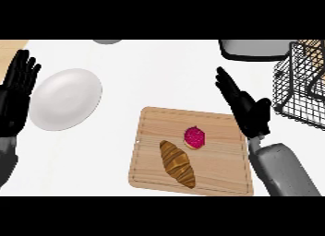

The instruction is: Pick the cupcake from the cutting board and place it in the tiered basket

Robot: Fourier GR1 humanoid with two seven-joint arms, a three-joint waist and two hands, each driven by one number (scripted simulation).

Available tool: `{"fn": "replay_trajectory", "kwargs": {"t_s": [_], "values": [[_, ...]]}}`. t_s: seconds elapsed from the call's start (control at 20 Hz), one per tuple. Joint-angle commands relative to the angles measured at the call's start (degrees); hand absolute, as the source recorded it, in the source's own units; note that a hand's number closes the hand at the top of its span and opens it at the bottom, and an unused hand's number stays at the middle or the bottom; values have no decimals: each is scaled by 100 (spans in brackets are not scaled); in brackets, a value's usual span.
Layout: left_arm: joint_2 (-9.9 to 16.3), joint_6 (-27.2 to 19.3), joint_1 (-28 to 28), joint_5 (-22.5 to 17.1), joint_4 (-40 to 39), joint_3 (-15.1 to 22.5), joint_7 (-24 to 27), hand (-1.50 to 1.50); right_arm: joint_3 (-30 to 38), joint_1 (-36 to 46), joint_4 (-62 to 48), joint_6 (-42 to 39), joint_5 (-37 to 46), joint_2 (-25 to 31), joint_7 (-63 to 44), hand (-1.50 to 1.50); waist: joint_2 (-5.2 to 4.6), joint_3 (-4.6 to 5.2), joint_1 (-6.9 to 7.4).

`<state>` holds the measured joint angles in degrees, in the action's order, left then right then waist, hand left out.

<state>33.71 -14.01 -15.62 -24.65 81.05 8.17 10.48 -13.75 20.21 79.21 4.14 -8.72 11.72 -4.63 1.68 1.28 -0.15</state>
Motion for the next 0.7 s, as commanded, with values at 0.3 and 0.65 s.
{"fn": "replay_trajectory", "kwargs": {"t_s": [0.3,0.65], "values": [[111,-497,510,718,-310,303,-507,0,1841,-118,787,1356,-1022,-846,1031,150,78,-363,-733],[-102,-773,592,1314,-122,744,-1017,0,620,-1765,1221,2496,1295,181,-837,-150,-141,-124,-82]]}}
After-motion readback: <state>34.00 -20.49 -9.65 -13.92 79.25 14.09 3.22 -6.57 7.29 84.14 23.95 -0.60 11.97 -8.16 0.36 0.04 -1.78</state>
